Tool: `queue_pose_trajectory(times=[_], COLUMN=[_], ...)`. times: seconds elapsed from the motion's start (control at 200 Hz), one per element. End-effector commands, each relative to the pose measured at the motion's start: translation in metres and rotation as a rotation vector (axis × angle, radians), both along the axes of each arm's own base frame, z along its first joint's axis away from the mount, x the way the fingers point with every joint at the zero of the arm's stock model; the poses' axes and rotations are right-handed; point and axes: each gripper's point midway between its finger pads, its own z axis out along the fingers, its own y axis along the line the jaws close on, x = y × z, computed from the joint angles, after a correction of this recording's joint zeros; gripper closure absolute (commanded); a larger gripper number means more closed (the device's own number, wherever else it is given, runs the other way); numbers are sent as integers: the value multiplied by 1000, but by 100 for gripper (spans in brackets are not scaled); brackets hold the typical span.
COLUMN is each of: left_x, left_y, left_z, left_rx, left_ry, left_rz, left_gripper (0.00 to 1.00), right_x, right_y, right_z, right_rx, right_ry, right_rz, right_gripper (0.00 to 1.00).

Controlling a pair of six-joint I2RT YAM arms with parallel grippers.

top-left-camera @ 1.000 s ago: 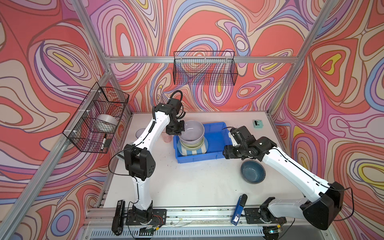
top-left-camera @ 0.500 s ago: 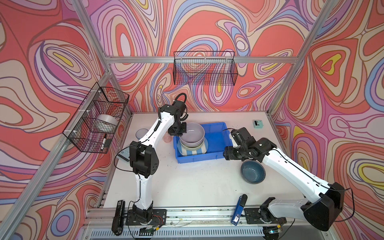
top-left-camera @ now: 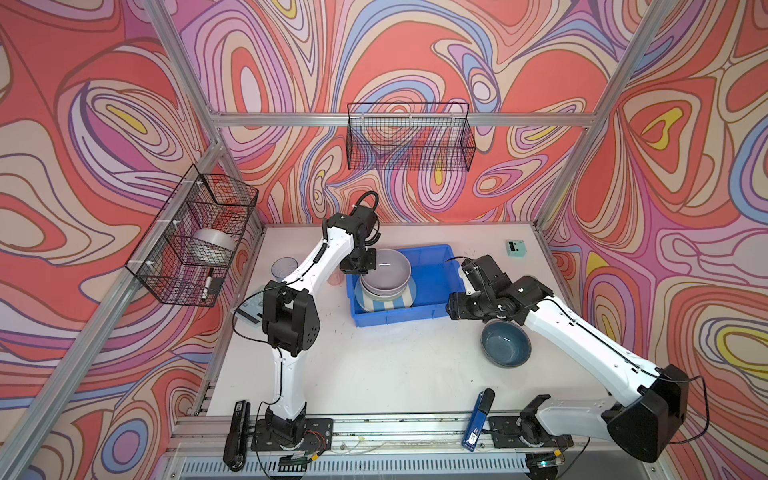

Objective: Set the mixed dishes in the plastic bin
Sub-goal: 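Lower the lavender bowl onto the pale green bowl in the bin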

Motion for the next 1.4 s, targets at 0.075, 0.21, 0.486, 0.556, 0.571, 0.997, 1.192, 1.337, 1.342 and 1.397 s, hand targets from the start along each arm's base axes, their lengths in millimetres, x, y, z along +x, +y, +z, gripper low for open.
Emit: queue_pose_trajectory(times=[0.075,0.21,0.486,0.556,0.571,0.997,1.192,1.337,1.342,1.397], left_x=[5,5,5,5,4,3,-1,-4,-5,-6], left_y=[-6,-4,-2,-2,-2,1,3,7,7,10], left_z=[-3,-6,-11,-11,-11,3,14,22,22,24], left_rx=[-14,6,22,20,20,23,15,27,28,34], left_ry=[-20,-20,-11,-8,-8,-35,-50,-63,-63,-67], left_rz=[-17,-14,-14,-16,-19,-15,-10,-10,-10,-9], left_gripper=[100,100,95,93,93,75,73,74,74,74], right_x=[-1,0,0,0,-1,0,-1,-3,-3,-5], right_y=[2,2,2,2,2,1,-3,-12,-13,-15], right_z=[0,1,1,2,2,5,6,6,6,5], right_rx=[10,11,12,14,14,13,-2,-38,-38,-46], right_ry=[-7,-8,-7,-8,-8,-17,-17,-15,-15,-8], right_rz=[-2,-2,-4,-5,-4,-6,-18,-49,-49,-54], right_gripper=[31,31,31,31,31,31,31,31,31,30])
